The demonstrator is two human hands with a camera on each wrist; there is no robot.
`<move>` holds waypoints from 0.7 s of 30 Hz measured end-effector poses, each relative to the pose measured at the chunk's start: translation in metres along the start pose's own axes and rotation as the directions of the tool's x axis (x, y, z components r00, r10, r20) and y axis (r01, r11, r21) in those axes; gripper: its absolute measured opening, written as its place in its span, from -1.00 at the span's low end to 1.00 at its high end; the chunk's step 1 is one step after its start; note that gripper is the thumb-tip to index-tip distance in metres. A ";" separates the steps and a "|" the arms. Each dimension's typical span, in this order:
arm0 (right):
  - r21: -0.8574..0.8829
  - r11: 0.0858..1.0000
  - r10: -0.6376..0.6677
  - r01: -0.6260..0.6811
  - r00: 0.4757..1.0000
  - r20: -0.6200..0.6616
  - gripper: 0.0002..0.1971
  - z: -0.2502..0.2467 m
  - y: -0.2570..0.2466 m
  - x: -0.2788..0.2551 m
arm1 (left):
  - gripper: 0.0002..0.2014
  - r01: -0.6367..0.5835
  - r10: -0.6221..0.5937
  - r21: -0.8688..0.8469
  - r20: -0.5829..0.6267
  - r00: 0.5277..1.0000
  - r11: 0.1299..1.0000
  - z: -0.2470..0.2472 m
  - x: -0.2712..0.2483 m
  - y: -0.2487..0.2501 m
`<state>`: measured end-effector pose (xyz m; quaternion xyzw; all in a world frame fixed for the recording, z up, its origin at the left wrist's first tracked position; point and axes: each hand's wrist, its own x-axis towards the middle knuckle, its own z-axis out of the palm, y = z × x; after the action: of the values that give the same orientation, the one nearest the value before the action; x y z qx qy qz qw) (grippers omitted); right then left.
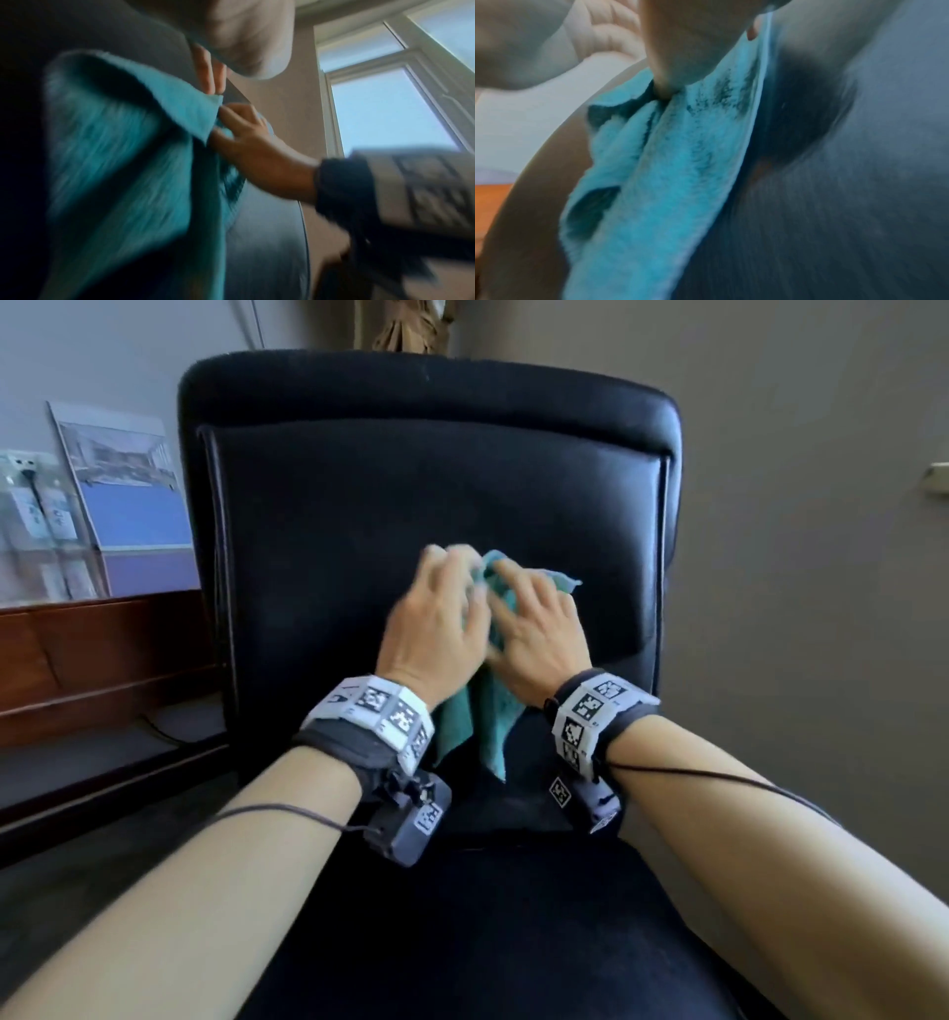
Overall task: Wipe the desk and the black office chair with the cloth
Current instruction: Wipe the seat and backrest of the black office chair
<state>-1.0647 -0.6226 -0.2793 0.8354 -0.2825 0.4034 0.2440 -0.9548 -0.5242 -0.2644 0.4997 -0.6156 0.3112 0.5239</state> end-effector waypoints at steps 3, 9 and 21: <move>0.046 0.992 0.118 -0.117 0.993 -0.016 -0.56 -0.014 0.016 0.013 | -0.84 -0.030 0.033 -0.016 0.219 0.975 0.999 0.018 -0.018 0.008; 0.590 0.792 0.276 -0.157 0.954 -0.117 -0.45 -0.038 0.037 0.017 | -0.58 -0.171 0.086 0.236 0.335 0.938 0.957 0.038 -0.017 -0.005; 0.734 -0.174 0.691 -0.656 0.449 0.566 -0.34 -0.004 0.133 -0.002 | -0.27 -0.438 0.179 0.460 0.504 0.845 0.773 0.063 0.038 -0.022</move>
<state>-1.1568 -0.7155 -0.2544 0.5184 -0.3906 0.5580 -0.5170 -0.9533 -0.5985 -0.2475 0.5754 -0.6728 0.4421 0.1445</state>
